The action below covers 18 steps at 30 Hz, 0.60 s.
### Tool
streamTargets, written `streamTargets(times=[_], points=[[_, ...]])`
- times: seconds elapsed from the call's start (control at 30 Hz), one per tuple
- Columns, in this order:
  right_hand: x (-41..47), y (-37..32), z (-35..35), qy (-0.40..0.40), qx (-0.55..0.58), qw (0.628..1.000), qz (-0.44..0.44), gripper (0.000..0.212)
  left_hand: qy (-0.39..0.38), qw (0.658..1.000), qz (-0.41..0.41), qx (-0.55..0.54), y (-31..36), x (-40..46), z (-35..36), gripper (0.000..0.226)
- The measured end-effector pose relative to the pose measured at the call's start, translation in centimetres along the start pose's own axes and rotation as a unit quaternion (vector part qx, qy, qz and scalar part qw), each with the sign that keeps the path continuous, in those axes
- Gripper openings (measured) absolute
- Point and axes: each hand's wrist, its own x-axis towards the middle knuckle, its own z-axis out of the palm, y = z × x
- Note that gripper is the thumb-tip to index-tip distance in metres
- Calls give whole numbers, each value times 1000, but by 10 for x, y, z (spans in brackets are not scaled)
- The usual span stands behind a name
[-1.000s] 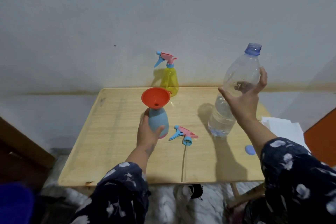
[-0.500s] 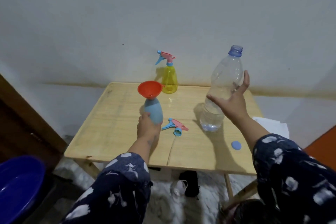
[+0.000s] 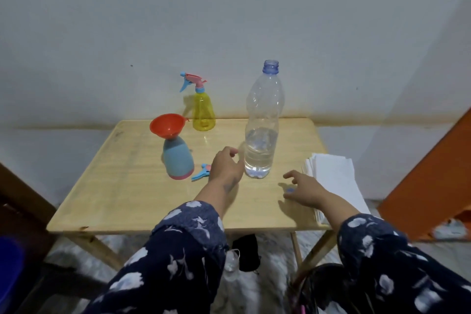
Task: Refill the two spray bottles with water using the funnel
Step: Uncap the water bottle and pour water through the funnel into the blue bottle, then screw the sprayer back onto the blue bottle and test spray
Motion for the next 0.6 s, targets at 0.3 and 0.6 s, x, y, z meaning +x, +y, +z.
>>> streamTargets(times=[0.3,0.6], points=[[14,-57,11,-70,-38,995,-54,49,-1,996,-86,17,-37,2,-36,25],[42,-181,32,32,96,973,-205,76,148,976,-155,-21,-88,23,-94,53]])
